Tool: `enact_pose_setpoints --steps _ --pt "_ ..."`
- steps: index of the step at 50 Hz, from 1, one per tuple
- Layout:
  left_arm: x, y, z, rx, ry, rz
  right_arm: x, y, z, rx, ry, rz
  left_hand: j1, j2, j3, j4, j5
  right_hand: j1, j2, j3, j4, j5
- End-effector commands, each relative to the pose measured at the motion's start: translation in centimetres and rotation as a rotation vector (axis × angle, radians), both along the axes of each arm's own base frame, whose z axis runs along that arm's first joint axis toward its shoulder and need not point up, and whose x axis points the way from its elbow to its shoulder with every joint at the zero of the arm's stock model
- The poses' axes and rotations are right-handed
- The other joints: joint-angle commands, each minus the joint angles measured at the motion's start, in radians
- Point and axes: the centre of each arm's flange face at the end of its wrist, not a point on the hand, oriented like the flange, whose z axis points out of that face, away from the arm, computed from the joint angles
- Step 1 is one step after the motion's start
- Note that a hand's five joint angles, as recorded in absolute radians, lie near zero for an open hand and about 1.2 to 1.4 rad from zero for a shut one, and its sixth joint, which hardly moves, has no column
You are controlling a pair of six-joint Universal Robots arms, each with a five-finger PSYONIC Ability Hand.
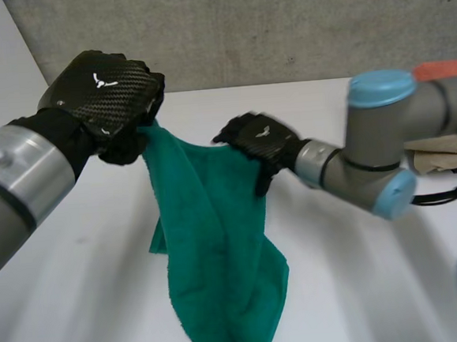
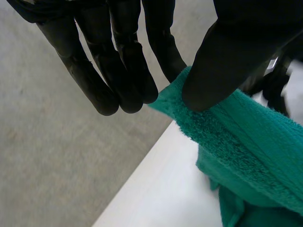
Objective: Fold the laundry.
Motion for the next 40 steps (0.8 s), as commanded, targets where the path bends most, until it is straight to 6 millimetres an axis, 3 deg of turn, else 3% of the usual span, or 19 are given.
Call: enact_pose_setpoints --steps 1,4,5,7,8,11,12,15,16,19,20,23,25,29,33,34,37,38,40 --pt "0.2 3.2 0.7 -0.074 0.022 -0.076 3.7 3.2 -3.8 0.088 0.040 0.112 0.230 0.203 0.212 0.204 0.237 -0.051 -0.029 -0.028 -0.033 -0.036" --pt "0.3 3.6 1.1 -0.120 0.042 -0.094 4.4 3.6 -4.9 0.081 0.054 0.104 0.230 0.203 0.212 0.204 0.237 -0.035 -0.013 -0.012 -0.017 -0.020" --pt "0.3 3.6 1.2 -0.131 0.048 -0.096 4.5 3.3 -4.9 0.069 0.054 0.091 0.230 0.203 0.212 0.204 0.237 0.196 0.218 0.219 0.214 0.211" --pt "0.3 3.6 1.6 -0.154 0.065 -0.099 4.5 2.5 -4.3 0.032 0.039 0.047 0.230 0.203 0.212 0.204 0.237 0.993 1.015 1.016 1.011 1.008" --pt "0.3 3.3 1.9 -0.178 0.076 -0.095 4.7 1.0 -2.8 -0.047 0.000 -0.025 0.230 0.203 0.212 0.204 0.237 1.169 1.191 1.192 1.187 1.184" --pt "0.5 2.3 2.4 -0.211 0.086 -0.069 3.9 -2.1 1.2 -0.174 -0.091 -0.198 0.230 0.203 0.212 0.204 0.237 1.171 1.193 1.194 1.189 1.186" --pt "0.7 1.2 2.7 -0.227 0.096 -0.045 3.0 -3.6 4.3 -0.241 -0.155 -0.300 0.230 0.203 0.212 0.204 0.237 1.171 1.193 1.194 1.189 1.186" --pt "0.9 -2.0 3.4 -0.279 0.112 0.022 1.1 -5.1 8.6 -0.316 -0.245 -0.435 0.230 0.203 0.212 0.204 0.237 1.171 1.193 1.194 1.189 1.186" --pt "0.9 -2.8 3.6 -0.294 0.120 0.037 0.0 -5.3 11.7 -0.362 -0.299 -0.486 0.230 0.203 0.212 0.204 0.237 1.171 1.193 1.194 1.189 1.186" --pt "1.0 -5.3 4.9 -0.364 0.163 0.095 -1.6 -4.9 15.7 -0.428 -0.356 -0.528 0.230 0.203 0.212 0.204 0.237 1.171 1.193 1.194 1.189 1.186" --pt "0.9 -5.8 5.2 -0.381 0.177 0.106 -2.8 -4.3 17.9 -0.461 -0.378 -0.553 0.230 0.203 0.212 0.204 0.237 1.171 1.193 1.194 1.189 1.186" --pt "0.5 -6.9 6.1 -0.429 0.227 0.141 -5.0 -2.8 20.5 -0.489 -0.383 -0.591 0.230 0.203 0.212 0.204 0.237 1.171 1.193 1.194 1.189 1.186" --pt "0.2 -7.3 6.2 -0.440 0.244 0.156 -5.8 -1.8 20.8 -0.487 -0.371 -0.600 0.230 0.203 0.212 0.204 0.237 1.171 1.193 1.194 1.189 1.186" --pt "0.2 -8.3 4.9 -0.420 0.251 0.195 -7.2 0.6 19.2 -0.433 -0.308 -0.599 0.230 0.203 0.212 0.204 0.237 1.171 1.193 1.194 1.189 1.186" --pt "0.5 -9.6 0.9 -0.323 0.196 0.221 -7.6 3.5 13.6 -0.298 -0.153 -0.561 0.230 0.203 0.212 0.204 0.237 1.171 1.193 1.194 1.189 1.186" --pt "0.6 -9.8 -1.1 -0.274 0.164 0.224 -7.5 5.0 11.0 -0.240 -0.090 -0.534 0.230 0.203 0.212 0.204 0.237 1.171 1.193 1.194 1.189 1.186" --pt "0.6 -10.0 -4.2 -0.203 0.121 0.218 -7.2 7.5 7.2 -0.155 -0.008 -0.486 0.230 0.203 0.212 0.204 0.237 1.171 1.193 1.194 1.189 1.186" --pt "0.6 -10.1 -6.3 -0.160 0.095 0.211 -6.8 8.6 5.0 -0.110 0.033 -0.460 0.230 0.203 0.212 0.204 0.237 1.171 1.193 1.194 1.189 1.186" --pt "0.6 -10.1 -8.2 -0.123 0.075 0.205 -6.5 9.1 2.7 -0.069 0.070 -0.444 0.230 0.203 0.212 0.204 0.237 0.999 1.021 1.022 1.017 1.014"
